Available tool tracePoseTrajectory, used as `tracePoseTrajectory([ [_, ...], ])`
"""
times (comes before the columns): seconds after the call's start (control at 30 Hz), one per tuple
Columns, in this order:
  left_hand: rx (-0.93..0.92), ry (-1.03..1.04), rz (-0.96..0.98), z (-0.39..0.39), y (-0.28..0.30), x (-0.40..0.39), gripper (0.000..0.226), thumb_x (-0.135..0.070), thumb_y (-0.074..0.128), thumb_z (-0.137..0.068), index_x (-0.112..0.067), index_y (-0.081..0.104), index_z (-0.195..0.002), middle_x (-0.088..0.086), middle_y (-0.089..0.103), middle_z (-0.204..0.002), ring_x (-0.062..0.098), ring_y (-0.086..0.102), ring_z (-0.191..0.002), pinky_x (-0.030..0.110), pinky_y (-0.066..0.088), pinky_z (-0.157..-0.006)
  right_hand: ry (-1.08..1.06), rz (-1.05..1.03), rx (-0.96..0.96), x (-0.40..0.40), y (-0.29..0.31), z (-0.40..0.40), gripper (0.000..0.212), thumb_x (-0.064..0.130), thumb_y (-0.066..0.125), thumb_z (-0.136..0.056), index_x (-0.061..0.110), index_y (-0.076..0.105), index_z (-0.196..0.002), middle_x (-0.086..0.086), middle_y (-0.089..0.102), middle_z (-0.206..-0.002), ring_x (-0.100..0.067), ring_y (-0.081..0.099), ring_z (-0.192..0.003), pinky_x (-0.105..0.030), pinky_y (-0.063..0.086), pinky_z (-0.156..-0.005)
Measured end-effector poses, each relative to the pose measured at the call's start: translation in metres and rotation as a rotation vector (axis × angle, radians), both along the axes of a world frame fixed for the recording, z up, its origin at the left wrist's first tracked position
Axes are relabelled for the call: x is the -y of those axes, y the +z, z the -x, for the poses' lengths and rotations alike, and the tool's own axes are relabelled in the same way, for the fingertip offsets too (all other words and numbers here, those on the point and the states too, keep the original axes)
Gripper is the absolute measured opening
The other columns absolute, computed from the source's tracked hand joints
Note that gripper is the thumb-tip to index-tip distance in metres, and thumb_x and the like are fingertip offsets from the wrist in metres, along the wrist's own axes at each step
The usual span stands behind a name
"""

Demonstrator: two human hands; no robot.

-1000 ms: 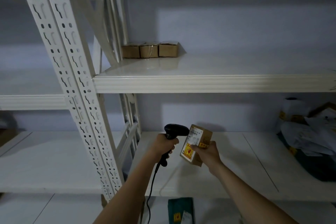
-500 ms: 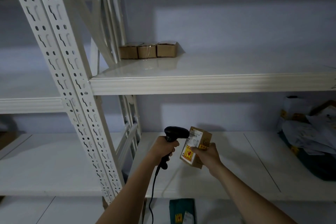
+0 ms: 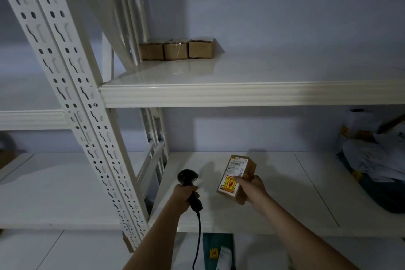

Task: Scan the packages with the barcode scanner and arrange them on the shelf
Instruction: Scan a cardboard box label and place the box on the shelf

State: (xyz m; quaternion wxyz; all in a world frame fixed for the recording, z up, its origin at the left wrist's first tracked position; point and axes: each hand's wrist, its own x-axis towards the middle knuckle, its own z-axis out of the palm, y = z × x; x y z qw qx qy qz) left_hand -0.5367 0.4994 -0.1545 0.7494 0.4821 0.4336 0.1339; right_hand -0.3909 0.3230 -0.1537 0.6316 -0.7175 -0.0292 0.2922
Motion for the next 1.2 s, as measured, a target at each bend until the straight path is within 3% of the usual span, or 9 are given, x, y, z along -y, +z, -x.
tracePoseTrajectory([
  [0.1,-0.130,0.095,-0.040,-0.001,-0.025,-0.007,0.036,0.005,0.068,-0.085,0.018,0.055,-0.115,0.030,0.060,-0.102,0.038,0.061,-0.092,0.052,0.051,-0.092,-0.001,0.015,-0.052,-0.004,-0.004,0.000,0.040,0.020,0.077,-0.087,0.013,0.064,-0.124,-0.011,0.074,-0.116,-0.017,0.071,-0.082,-0.038,0.060,-0.077],
  [0.3,-0.226,0.101,-0.083,0.000,-0.063,-0.016,0.022,0.000,0.078,-0.078,0.010,0.068,-0.095,0.025,0.067,-0.096,0.041,0.066,-0.095,0.049,0.055,-0.090,0.057,0.054,-0.146,-0.010,-0.021,0.000,0.048,0.020,0.077,-0.087,0.014,0.060,-0.132,-0.011,0.071,-0.122,-0.028,0.069,-0.107,-0.050,0.056,-0.094],
  [0.53,-0.299,0.094,-0.070,-0.010,-0.090,-0.025,0.016,-0.005,0.075,-0.082,0.007,0.065,-0.082,0.027,0.063,-0.093,0.038,0.062,-0.085,0.052,0.053,-0.088,0.074,0.073,-0.198,-0.013,-0.036,-0.004,0.042,0.024,0.078,-0.086,0.018,0.061,-0.124,0.000,0.076,-0.096,-0.019,0.074,-0.086,-0.032,0.060,-0.059],
  [0.67,-0.363,0.070,-0.075,-0.011,-0.094,-0.030,0.036,-0.007,0.075,-0.083,0.015,0.060,-0.107,0.031,0.064,-0.106,0.042,0.064,-0.100,0.050,0.054,-0.091,0.084,0.075,-0.224,-0.015,-0.039,-0.006,0.039,0.026,0.075,-0.088,0.019,0.065,-0.125,-0.002,0.078,-0.100,-0.022,0.074,-0.093,-0.035,0.061,-0.070],
  [0.8,-0.576,-0.026,-0.267,-0.009,-0.074,-0.029,0.036,-0.011,0.068,-0.086,0.008,0.058,-0.114,0.026,0.063,-0.110,0.038,0.062,-0.102,0.036,0.054,-0.085,0.051,0.042,-0.233,-0.019,-0.028,-0.002,0.036,0.026,0.069,-0.092,0.018,0.063,-0.126,-0.004,0.079,-0.100,-0.024,0.076,-0.089,-0.035,0.060,-0.067],
  [0.93,-0.618,-0.064,-0.319,-0.011,-0.041,-0.028,0.049,-0.023,0.062,-0.090,0.002,0.045,-0.129,0.023,0.047,-0.129,0.038,0.049,-0.117,0.042,0.045,-0.100,0.006,0.046,-0.160,-0.026,-0.002,0.004,0.070,0.035,0.065,-0.095,0.026,0.029,-0.153,-0.010,0.066,-0.129,-0.029,0.069,-0.103,-0.046,0.060,-0.082],
  [1.0,-0.475,-0.052,-0.377,-0.016,-0.019,-0.024,0.048,-0.028,0.059,-0.093,-0.006,0.043,-0.131,0.020,0.049,-0.127,0.035,0.052,-0.113,0.041,0.046,-0.099,-0.007,0.038,-0.110,-0.027,0.013,0.009,0.078,0.039,0.065,-0.095,0.031,0.019,-0.156,-0.010,0.060,-0.136,-0.029,0.066,-0.107,-0.050,0.056,-0.092],
  [1.07,-0.185,-0.080,-0.360,-0.021,0.006,-0.012,0.041,-0.025,0.056,-0.096,-0.012,0.047,-0.134,0.011,0.060,-0.109,0.025,0.059,-0.098,0.035,0.050,-0.089,-0.023,-0.002,-0.081,-0.029,0.029,0.014,0.070,0.039,0.066,-0.095,0.030,0.026,-0.152,-0.010,0.063,-0.130,-0.028,0.068,-0.103,-0.052,0.056,-0.093],
  [1.2,0.110,-0.334,-0.294,-0.025,0.057,0.024,0.043,-0.043,0.041,-0.101,-0.027,0.046,-0.141,0.000,0.055,-0.138,0.021,0.052,-0.128,0.041,0.041,-0.110,-0.037,-0.100,-0.044,-0.025,0.062,0.033,0.049,0.034,0.066,-0.095,0.022,0.043,-0.136,-0.010,0.071,-0.112,-0.028,0.072,-0.097,-0.051,0.058,-0.090],
])
